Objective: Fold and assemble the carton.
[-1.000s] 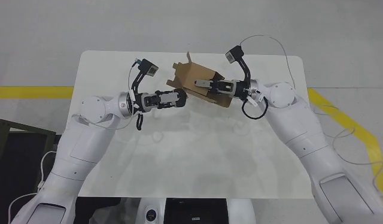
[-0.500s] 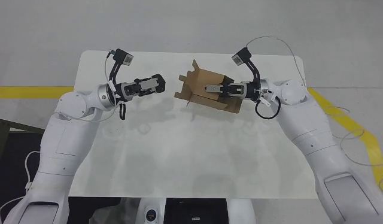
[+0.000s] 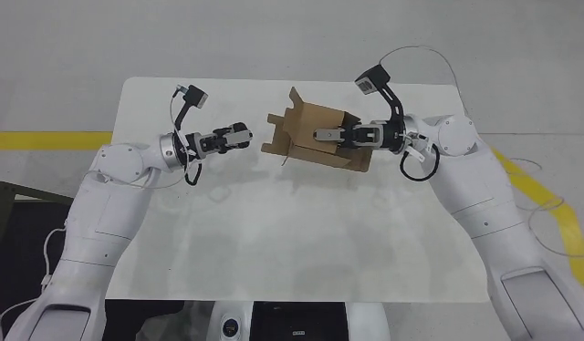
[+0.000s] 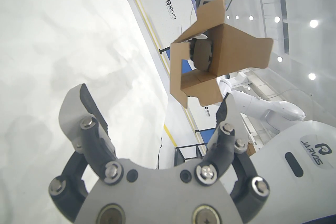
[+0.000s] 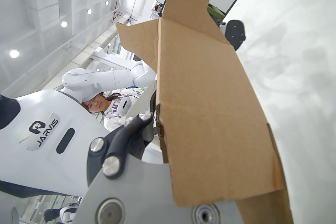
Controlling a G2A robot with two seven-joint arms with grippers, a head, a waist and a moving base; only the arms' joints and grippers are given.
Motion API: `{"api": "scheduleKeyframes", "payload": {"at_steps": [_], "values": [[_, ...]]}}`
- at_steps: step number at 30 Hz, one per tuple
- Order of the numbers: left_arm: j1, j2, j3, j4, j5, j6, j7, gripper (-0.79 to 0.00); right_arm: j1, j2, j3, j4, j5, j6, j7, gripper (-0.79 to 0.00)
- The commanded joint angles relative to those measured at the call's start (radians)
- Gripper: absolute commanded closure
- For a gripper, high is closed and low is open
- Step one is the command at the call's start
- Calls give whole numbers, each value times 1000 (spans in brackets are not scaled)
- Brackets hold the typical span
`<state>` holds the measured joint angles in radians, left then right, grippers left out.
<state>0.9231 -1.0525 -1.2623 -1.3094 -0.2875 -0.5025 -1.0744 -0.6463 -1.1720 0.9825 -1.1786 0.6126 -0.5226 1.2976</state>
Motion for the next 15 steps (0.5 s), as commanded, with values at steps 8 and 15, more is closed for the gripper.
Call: {"api": "scheduleKeyframes", "payload": {"at_steps": [8,15], "values": [[-16,-9,54,-1,17,-3,10,-785,-14,9,-1,-42,44,-11,-11,0],[-27,-12,74,-5,1,-8,1,-785,-5,13,-9,-31,43,-24,-24,0]]}}
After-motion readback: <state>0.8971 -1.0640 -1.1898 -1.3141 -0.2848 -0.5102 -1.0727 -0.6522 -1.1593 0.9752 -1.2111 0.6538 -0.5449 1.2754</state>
